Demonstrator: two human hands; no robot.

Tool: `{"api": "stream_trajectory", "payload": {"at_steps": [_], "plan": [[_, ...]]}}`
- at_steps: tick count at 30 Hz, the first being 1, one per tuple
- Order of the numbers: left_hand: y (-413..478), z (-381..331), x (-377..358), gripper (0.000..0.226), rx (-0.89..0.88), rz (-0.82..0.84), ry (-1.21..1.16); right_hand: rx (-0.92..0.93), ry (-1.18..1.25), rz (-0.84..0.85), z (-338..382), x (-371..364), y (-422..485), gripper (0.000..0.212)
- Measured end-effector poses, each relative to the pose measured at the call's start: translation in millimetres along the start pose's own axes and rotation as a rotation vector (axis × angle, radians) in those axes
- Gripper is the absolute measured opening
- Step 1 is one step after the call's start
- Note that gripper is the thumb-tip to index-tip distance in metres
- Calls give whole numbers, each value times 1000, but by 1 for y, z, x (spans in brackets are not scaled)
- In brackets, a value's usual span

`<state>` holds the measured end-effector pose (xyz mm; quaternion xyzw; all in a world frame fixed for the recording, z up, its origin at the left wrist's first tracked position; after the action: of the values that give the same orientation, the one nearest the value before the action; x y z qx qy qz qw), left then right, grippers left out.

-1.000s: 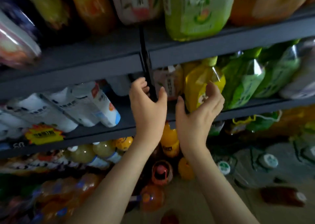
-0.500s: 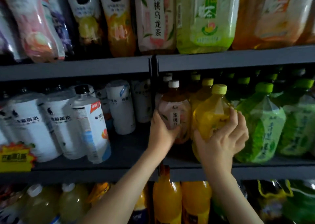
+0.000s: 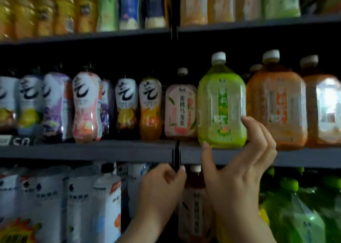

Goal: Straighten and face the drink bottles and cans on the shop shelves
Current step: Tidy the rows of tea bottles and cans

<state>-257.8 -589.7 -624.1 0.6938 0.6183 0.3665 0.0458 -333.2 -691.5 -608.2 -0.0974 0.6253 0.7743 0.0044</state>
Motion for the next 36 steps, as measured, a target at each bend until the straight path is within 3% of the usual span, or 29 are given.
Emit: {"api": "stream_trajectory", "payload": {"at_steps": [3, 7, 8, 11, 13, 21, 26, 32, 36], "plan": [[-11, -29, 34, 48, -79, 108, 152, -13, -73, 57, -4, -15, 27, 76], [22, -70, 61, 25, -328, -183, 65, -120, -214, 115, -13, -33, 40, 100], [37, -75, 62, 19, -330, -212, 91, -139, -235, 127, -14, -36, 41, 102], [85, -80, 51, 56, -232, -183, 183, -133, -274, 127, -16, -40, 43, 104], [105, -84, 45, 68, -196, -157, 179, -152, -265, 116, -19, -43, 44, 105], [156, -106, 34, 75, -337, -123, 292, -109, -229, 129, -23, -48, 54, 104], [171, -116, 28, 81, -270, -18, 316, -100, -256, 146, -23, -51, 57, 107], [181, -129, 26, 70, -192, -47, 249, -137, -224, 149, -21, -51, 64, 105], [185, -132, 27, 77, -148, -28, 295, -177, -187, 142, -20, -51, 63, 107]]}}
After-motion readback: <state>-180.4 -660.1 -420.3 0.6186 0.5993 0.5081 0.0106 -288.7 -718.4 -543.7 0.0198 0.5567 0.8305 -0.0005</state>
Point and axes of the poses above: each hand's wrist, its own y-axis towards the middle knuckle, its own x-axis out of the back of the hand, z = x × y, the point moved 1 cm from there along y, towards the middle knuckle, and after that the axes turned 1 degree about z, right-handed, at the moved point
